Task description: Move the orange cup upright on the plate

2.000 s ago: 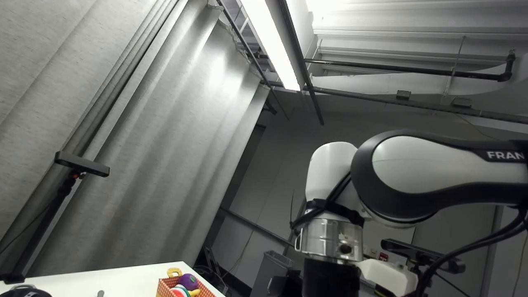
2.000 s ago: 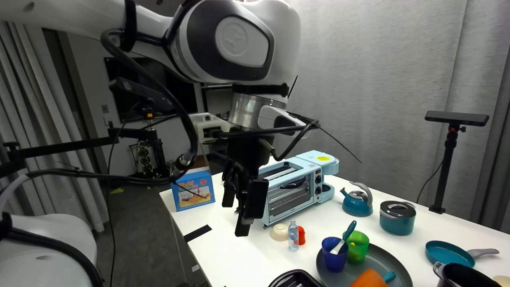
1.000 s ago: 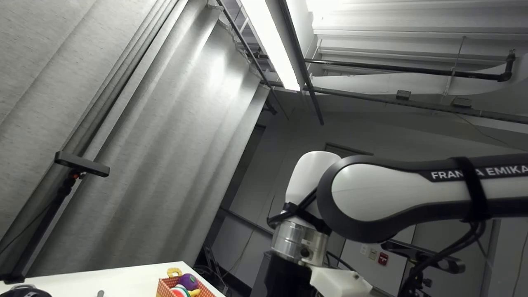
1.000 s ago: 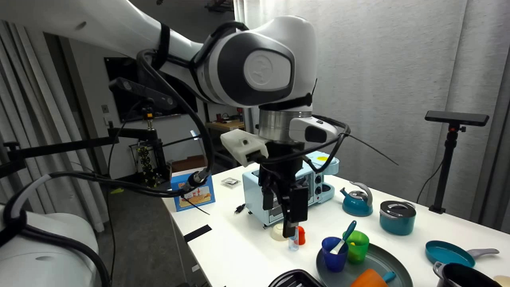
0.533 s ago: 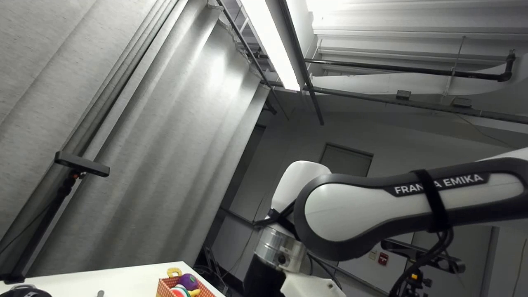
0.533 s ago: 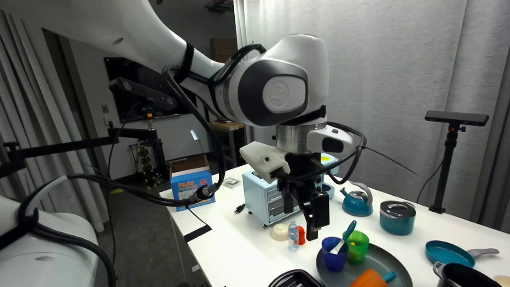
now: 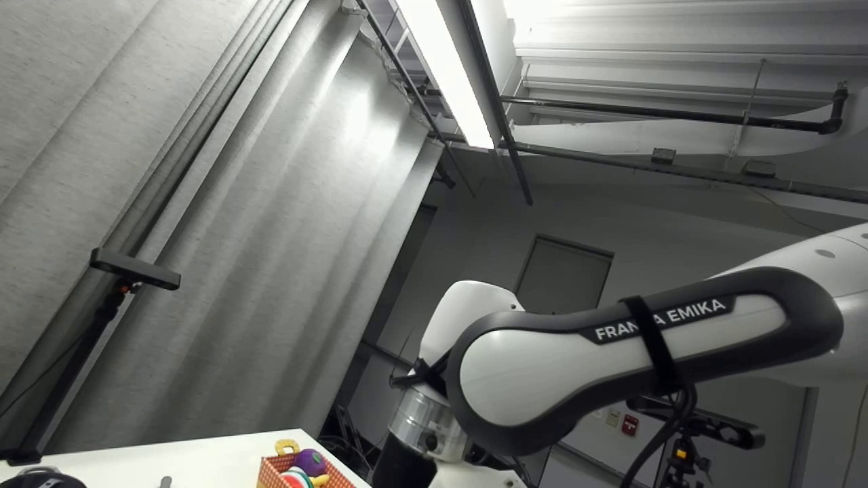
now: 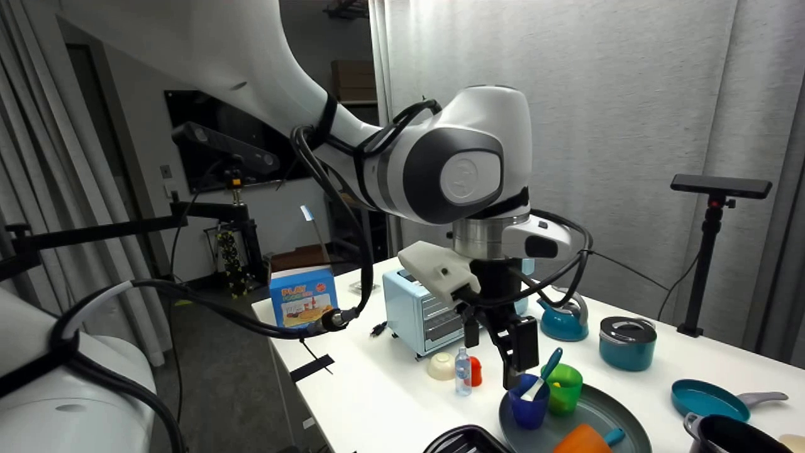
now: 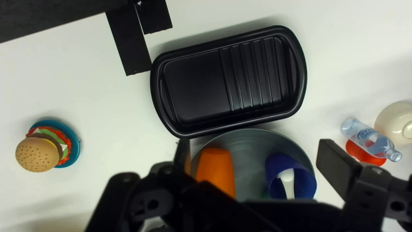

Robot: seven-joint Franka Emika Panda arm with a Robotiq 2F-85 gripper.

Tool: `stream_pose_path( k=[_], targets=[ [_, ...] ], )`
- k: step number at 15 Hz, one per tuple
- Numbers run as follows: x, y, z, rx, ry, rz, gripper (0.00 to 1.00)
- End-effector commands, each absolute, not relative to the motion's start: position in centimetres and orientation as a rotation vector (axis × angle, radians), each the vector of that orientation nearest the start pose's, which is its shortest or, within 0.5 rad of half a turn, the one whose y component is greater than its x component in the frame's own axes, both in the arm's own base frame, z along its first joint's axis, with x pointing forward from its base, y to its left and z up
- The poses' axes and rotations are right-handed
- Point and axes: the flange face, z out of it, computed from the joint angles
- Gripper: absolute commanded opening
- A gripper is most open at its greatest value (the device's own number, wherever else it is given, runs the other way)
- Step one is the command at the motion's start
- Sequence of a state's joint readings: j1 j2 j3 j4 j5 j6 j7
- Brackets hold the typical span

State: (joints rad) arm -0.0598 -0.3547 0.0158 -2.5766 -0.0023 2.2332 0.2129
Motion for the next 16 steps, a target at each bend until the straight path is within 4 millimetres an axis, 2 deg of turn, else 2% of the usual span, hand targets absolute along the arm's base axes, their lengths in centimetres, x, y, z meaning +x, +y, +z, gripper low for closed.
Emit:
stream_pose_path(
  k=[1, 7, 16],
  targets=[
    [41.2, -1.8, 38.5, -3.122, 0.402, -0.018, 1.0],
    [41.7, -2.4, 38.1, -3.11, 0.421, -0.014, 1.0],
    [46.6, -3.9, 36.1, -3.08, 0.472, 0.043, 1.0]
  ],
)
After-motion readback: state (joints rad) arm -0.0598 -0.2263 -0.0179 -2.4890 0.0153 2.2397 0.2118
